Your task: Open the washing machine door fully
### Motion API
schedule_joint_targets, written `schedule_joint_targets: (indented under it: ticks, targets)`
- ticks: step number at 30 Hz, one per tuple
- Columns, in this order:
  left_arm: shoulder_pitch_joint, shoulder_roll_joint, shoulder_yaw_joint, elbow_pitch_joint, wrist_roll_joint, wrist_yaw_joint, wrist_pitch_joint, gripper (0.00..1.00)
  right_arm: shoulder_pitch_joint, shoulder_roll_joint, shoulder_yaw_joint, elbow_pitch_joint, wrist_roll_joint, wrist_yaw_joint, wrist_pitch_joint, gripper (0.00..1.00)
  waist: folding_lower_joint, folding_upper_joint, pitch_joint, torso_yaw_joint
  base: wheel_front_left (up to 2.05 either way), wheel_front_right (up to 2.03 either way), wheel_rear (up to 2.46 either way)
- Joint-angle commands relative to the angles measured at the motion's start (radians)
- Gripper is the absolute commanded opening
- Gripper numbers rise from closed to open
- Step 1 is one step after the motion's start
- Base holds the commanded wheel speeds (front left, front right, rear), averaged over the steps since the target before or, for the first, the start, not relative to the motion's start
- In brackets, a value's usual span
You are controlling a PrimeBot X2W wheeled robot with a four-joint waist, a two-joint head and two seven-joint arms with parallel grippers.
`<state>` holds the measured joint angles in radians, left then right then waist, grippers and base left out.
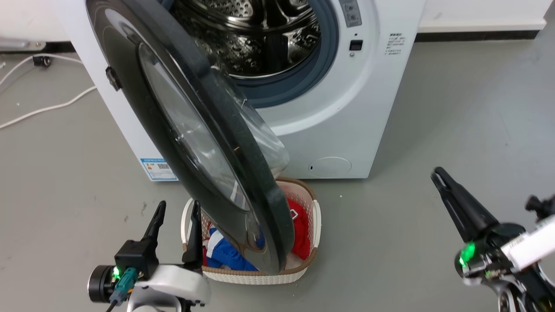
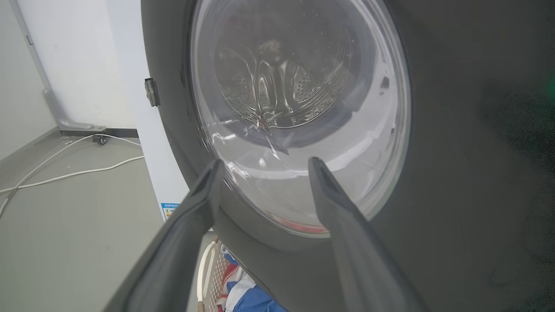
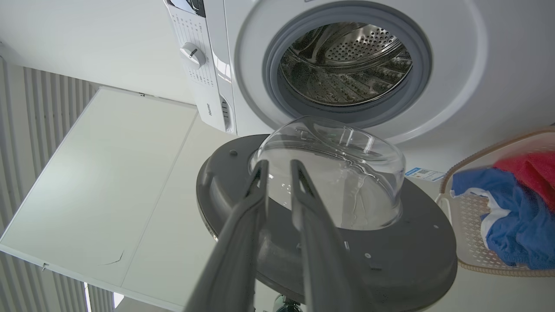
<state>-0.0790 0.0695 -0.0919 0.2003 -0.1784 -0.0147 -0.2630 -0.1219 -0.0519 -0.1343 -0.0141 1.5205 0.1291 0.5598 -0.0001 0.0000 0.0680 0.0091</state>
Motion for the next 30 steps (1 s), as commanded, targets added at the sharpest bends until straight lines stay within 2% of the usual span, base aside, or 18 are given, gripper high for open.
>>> schedule_joint_targets:
  ticks: [1,6,8,13,16,18,22,27,30]
  targets:
    - [0.019,0.007,0.008,0.001,0.001,-0.002,-0.003,1.00,0.042,0.002,-0.003,-0.025,-0.006,0.003,-0.035,1.00,0.0001,0.0000,-0.017,-0.008,0.00,0.00,0.00]
    - [0.053,0.013,0.022,0.006,-0.003,-0.004,-0.003,1.00,0.135,0.002,0.001,-0.080,-0.071,0.003,-0.161,1.00,0.0001,0.0000,-0.046,-0.018,0.00,0.00,0.00]
    - [0.065,0.015,0.027,0.006,-0.007,-0.001,-0.003,1.00,0.165,0.002,0.000,-0.094,-0.155,0.003,-0.223,1.00,0.0001,0.0000,-0.053,-0.022,0.00,0.00,0.00]
    - [0.083,0.017,0.031,0.005,-0.010,-0.001,-0.003,1.00,0.180,-0.021,0.016,-0.118,-0.480,0.003,-0.379,1.00,0.0001,0.0000,-0.065,-0.025,0.00,0.00,0.00]
    - [0.087,0.020,0.034,0.010,-0.015,-0.005,-0.003,1.00,0.169,-0.068,0.029,-0.139,-0.736,0.003,-0.474,1.00,0.0001,0.0000,-0.071,-0.024,0.00,0.00,0.00]
    - [0.087,0.022,0.035,0.011,-0.017,-0.006,-0.003,1.00,0.167,-0.072,0.043,-0.144,-0.933,0.003,-0.538,1.00,0.0001,0.0000,-0.077,-0.023,0.00,0.00,0.00]
    - [0.089,0.023,0.034,0.011,-0.017,-0.003,-0.003,1.00,0.181,-0.085,0.060,-0.158,-1.134,0.002,-0.573,1.00,0.0001,0.0000,-0.082,-0.020,0.00,0.00,0.00]
    - [0.096,0.029,0.033,0.016,-0.016,-0.001,-0.003,1.00,0.229,-0.064,0.068,-0.147,-1.267,0.002,-0.591,1.00,0.0001,0.0000,-0.091,-0.011,0.00,0.00,0.00]
    - [0.101,0.033,0.032,0.019,-0.016,0.001,-0.003,1.00,0.268,-0.050,0.072,-0.135,-1.308,0.002,-0.599,1.00,0.0001,0.0000,-0.099,-0.006,0.00,0.00,0.00]
